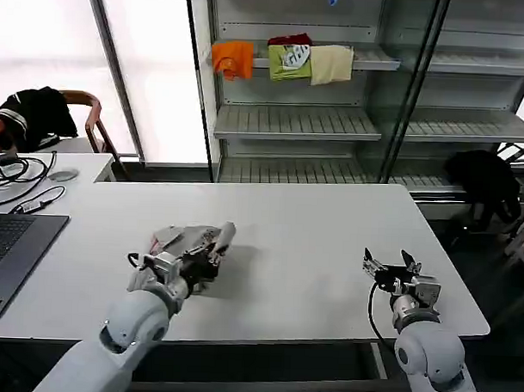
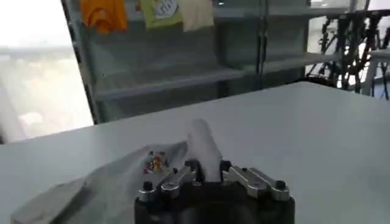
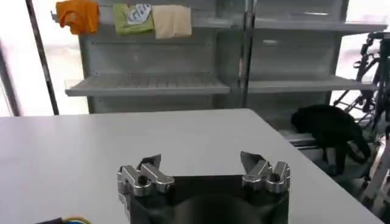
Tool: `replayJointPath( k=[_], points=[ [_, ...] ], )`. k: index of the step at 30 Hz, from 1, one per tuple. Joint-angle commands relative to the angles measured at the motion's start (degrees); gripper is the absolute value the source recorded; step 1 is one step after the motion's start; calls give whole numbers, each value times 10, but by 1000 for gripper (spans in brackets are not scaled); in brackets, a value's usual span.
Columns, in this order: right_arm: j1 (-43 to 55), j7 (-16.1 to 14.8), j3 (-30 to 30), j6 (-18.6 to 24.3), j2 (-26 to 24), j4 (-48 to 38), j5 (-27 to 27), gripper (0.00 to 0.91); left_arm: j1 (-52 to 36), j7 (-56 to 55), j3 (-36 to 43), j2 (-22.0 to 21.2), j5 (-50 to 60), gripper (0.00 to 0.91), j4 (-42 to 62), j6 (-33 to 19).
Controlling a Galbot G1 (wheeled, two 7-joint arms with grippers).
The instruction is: Fold and organize the clothes.
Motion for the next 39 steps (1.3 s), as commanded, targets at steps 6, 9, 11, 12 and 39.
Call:
replayJointPath(
  k=[6,9,11,12,39],
  points=[
    [18,2,-35,-2,12,-11,-1,907,-34,-39,48,-61,-29,907,-4,2],
    [23,6,-41,-2,8,-4,53,907,-24,-46,22,-55,-20,907,-13,2],
    [29,10,-49,-2,8,-2,90,907,-19,-51,2,-48,-1,907,-16,2],
    [35,11,-57,-2,10,-4,110,907,-14,-56,-11,-36,8,907,-22,2],
    [239,123,-321,-4,94,-160,343,907,101,-102,-234,6,53,907,-58,2]
  ],
)
